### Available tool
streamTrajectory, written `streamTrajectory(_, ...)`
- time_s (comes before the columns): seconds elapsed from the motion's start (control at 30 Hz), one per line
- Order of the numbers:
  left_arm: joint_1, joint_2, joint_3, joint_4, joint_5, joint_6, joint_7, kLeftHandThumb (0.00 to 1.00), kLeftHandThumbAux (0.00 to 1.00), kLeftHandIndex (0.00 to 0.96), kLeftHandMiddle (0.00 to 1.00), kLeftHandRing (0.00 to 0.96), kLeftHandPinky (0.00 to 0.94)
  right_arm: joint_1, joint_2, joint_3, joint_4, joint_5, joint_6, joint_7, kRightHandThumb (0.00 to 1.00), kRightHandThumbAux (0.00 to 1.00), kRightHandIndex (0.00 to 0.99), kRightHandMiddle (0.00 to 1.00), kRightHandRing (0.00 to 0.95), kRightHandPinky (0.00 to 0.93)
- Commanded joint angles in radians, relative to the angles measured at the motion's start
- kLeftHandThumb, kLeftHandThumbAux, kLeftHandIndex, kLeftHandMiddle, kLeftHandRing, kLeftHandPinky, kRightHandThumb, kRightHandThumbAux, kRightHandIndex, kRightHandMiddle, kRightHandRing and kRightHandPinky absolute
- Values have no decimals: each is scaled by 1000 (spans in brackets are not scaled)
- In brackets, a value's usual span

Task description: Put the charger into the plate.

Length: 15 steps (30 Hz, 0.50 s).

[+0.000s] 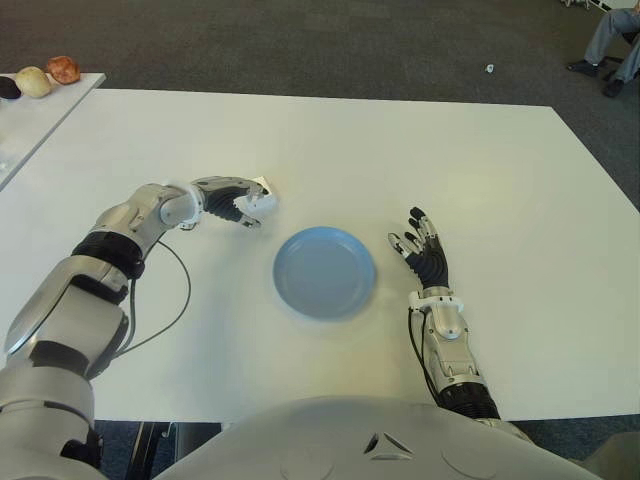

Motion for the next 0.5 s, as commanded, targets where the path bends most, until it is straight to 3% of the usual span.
streamTrajectory(0.03,58,20,1,-58,2,-4,-56,0,448,0,0,0,44,33,-3,-10,48,13,49,8,0,685,41,75,58,64)
streamTrajectory(0.5,141,65,64,-207,-24,-2,-95,0,437,0,0,0,38,30,-10,-24,36,18,73,27,0,661,34,86,65,61)
